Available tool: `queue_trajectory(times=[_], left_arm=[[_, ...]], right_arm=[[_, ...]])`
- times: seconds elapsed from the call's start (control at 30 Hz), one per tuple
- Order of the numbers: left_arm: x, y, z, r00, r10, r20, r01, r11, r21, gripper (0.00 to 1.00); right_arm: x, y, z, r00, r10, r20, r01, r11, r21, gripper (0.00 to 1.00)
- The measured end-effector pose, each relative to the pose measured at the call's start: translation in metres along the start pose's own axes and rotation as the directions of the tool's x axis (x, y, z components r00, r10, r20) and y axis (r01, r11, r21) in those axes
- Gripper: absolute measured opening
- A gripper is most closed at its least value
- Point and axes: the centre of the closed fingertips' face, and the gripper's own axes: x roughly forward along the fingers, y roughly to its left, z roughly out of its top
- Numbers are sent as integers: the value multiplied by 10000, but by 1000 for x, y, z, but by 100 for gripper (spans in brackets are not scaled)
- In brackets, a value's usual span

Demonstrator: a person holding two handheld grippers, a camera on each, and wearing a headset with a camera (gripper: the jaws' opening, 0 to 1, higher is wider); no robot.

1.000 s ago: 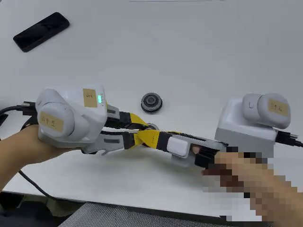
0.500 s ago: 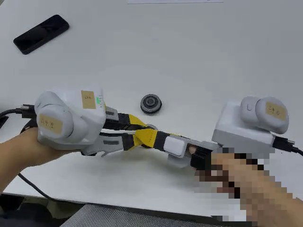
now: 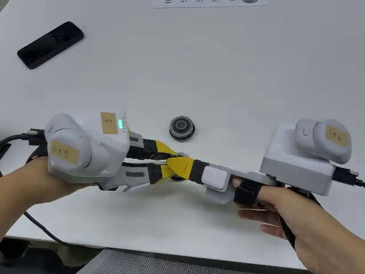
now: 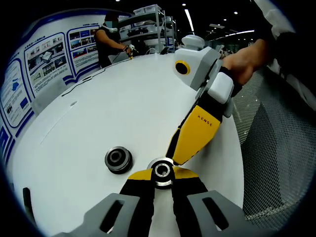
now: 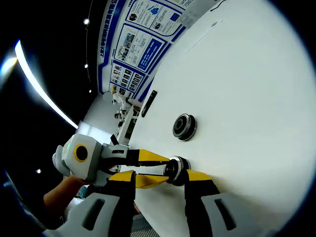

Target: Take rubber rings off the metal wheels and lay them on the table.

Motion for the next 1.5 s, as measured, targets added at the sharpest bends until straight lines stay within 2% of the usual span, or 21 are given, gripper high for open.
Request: queue_trajectory(times=[0.27, 0.4, 0.57, 0.67, 0.77, 1.0, 1.37, 1.5], left_arm=[[0, 1, -1, 10000, -12, -18, 12, 10000, -5, 13], [0, 0, 0, 10000, 1, -9, -1, 10000, -18, 13], [0, 0, 0, 10000, -15, -28, 15, 10000, 12, 13], [0, 0, 0, 10000, -20, -18, 20, 10000, 3, 13], [1, 0, 0, 10000, -16, -22, 16, 10000, -11, 13], [1, 0, 0, 10000, 1, -10, -1, 10000, -38, 13], [0, 0, 0, 10000, 20, -10, -20, 10000, -51, 13], [0, 0, 0, 10000, 30, -7, -30, 10000, -63, 13]], right_arm=[[-1, -3, 1, 10000, 64, -37, -64, 10000, 30, 37], [-1, -5, 0, 10000, 45, 11, -45, 9998, -187, 34], [-3, -4, 3, 9998, 100, 174, -96, 9998, -181, 28], [0, -2, 1, 9999, 142, 25, -141, 9996, -246, 33], [0, -4, 0, 10000, 43, 34, -42, 9995, -303, 31], [-1, -10, 4, 9999, -37, 121, 40, 9997, -232, 22], [2, -24, 8, 9996, -266, -118, 271, 9988, 411, 10], [2, -26, 7, 9990, -408, -167, 414, 9986, 330, 5]])
